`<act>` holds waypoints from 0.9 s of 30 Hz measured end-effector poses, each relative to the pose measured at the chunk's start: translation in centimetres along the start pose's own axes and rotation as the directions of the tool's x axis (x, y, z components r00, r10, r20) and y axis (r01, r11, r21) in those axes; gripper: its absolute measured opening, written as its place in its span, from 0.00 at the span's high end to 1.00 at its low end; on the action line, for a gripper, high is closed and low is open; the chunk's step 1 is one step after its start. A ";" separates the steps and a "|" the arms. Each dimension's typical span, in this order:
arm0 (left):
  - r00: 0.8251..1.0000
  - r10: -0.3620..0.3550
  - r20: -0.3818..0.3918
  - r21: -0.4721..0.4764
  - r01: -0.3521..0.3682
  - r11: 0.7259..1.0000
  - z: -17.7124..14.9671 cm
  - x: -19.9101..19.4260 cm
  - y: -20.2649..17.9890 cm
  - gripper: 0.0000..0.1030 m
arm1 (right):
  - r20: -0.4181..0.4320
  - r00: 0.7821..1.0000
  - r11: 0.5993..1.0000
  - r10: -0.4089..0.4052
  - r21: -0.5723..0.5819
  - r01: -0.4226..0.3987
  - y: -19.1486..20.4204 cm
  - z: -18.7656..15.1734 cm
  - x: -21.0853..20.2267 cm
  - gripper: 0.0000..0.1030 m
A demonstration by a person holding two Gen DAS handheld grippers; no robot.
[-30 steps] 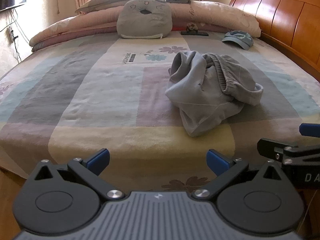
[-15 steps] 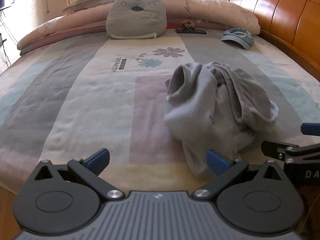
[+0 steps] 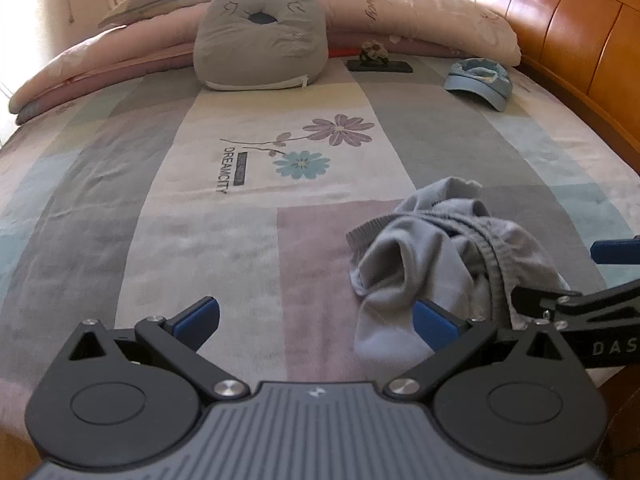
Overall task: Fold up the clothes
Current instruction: 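Move the right tool to the sweatpants waistband and close on it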
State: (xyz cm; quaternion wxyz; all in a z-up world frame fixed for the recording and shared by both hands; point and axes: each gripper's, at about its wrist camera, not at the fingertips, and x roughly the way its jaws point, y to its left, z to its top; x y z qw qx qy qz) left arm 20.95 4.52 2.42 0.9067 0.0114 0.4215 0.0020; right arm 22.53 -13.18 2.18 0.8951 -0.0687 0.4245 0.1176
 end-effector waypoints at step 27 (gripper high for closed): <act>0.991 -0.129 -0.042 0.088 0.132 0.987 5.2 2.5 1.7 0.01 | -0.166 0.970 0.983 -0.176 0.025 0.182 -1.1 2.7 2.4 0.00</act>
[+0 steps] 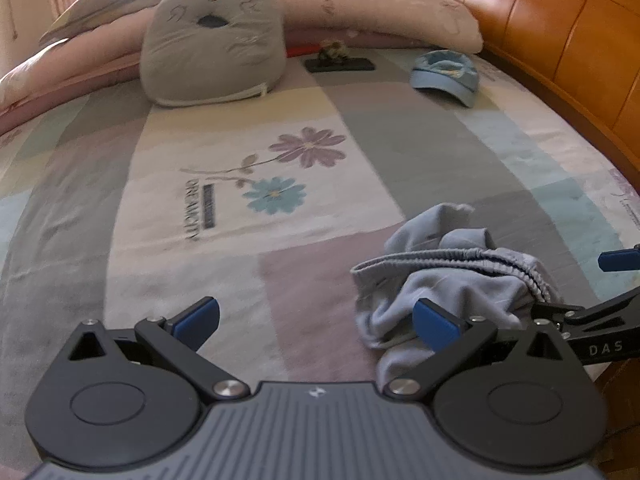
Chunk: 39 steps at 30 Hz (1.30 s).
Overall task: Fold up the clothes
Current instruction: 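Move the right tool to the sweatpants waistband and close on it, then lift the waistband with the right tool and pull it across the bed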
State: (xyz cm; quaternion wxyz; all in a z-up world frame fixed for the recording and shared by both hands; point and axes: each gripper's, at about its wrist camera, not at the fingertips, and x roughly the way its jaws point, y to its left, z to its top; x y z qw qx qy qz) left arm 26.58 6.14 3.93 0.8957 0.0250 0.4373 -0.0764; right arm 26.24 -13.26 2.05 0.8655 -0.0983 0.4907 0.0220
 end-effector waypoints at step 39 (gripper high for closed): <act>0.994 0.103 -0.021 -0.030 -0.103 0.994 0.0 1.6 -7.4 0.01 | 0.035 0.875 0.827 0.483 -0.346 -0.443 -4.7 4.5 5.4 0.49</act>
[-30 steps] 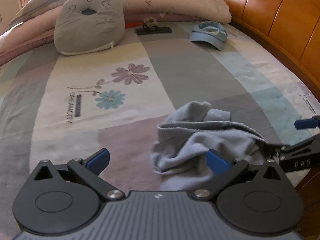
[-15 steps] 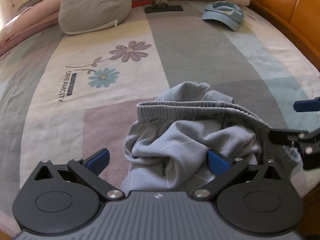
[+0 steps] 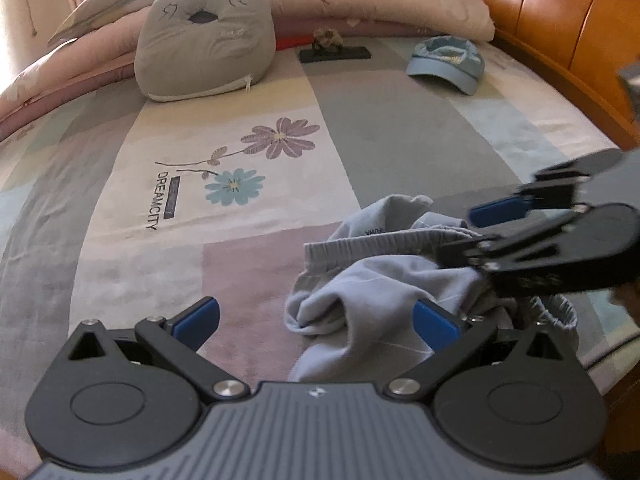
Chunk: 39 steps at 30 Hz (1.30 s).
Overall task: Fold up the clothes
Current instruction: 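Lift the waistband with the right tool and pull it across the bed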
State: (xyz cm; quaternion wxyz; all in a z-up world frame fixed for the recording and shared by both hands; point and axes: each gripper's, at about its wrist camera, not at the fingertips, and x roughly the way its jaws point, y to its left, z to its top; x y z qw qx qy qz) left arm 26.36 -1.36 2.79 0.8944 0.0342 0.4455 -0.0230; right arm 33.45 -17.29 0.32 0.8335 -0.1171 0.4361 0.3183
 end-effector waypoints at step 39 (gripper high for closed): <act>0.991 -0.113 0.077 -0.035 0.115 0.993 -3.9 -1.0 9.2 0.01 | -0.212 0.969 0.980 -0.127 -0.180 0.089 4.1 3.2 5.2 0.87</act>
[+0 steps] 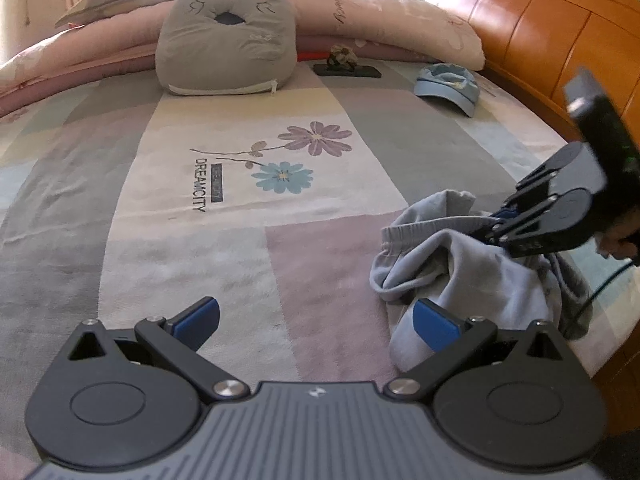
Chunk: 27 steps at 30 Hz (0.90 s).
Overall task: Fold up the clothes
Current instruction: 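Lift the waistband with the right tool and pull it across the bed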
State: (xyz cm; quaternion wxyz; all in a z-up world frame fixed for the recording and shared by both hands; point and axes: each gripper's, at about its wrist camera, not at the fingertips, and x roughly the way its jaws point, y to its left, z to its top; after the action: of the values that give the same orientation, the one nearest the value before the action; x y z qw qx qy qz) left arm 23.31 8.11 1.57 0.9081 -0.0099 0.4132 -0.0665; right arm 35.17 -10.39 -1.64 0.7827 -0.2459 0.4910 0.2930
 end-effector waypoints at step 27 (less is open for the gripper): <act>1.000 0.018 -0.026 0.152 -0.014 0.988 7.3 5.6 -13.5 0.01 | 0.006 0.954 0.783 -0.300 0.573 0.243 -24.2 -13.2 -2.4 0.86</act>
State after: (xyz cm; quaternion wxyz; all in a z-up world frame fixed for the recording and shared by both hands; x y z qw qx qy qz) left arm 30.92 -6.31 3.17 0.9011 0.0636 0.4192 -0.0907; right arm 43.11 -36.91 -2.34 0.8770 -0.0563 0.4763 0.0301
